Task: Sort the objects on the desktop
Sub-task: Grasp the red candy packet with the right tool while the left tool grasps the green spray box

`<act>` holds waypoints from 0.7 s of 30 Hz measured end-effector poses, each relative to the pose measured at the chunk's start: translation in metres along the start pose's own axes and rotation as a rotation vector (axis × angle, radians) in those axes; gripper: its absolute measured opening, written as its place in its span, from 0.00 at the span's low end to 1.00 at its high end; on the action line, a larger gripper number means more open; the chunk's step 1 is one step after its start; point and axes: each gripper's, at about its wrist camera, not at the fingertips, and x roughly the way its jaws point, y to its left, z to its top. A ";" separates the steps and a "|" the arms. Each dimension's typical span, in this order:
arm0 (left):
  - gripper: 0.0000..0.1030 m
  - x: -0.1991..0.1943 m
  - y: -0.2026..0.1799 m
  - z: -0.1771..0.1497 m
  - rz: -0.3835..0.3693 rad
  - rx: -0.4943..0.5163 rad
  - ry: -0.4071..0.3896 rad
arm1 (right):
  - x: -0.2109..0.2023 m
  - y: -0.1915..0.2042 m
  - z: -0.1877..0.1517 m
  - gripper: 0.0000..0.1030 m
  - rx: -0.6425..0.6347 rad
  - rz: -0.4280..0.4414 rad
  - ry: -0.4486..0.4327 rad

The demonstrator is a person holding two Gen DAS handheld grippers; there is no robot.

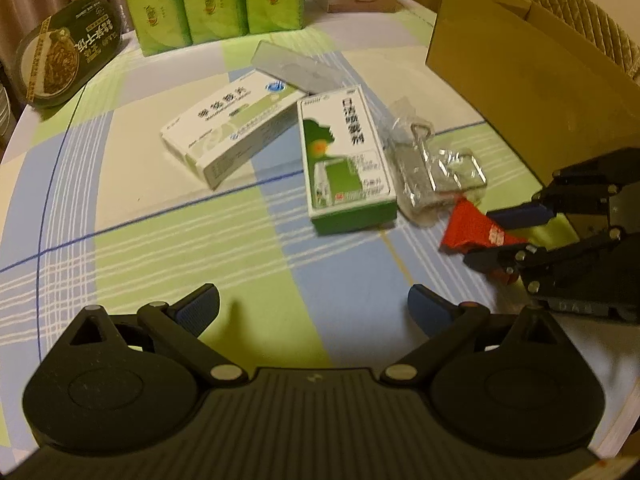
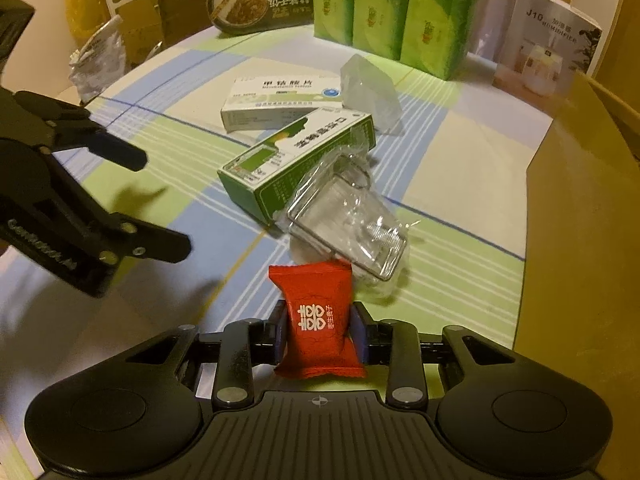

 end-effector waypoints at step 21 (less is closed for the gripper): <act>0.52 0.037 -0.008 0.048 -0.075 0.003 -0.006 | -0.003 -0.009 -0.001 0.28 0.017 -0.021 0.032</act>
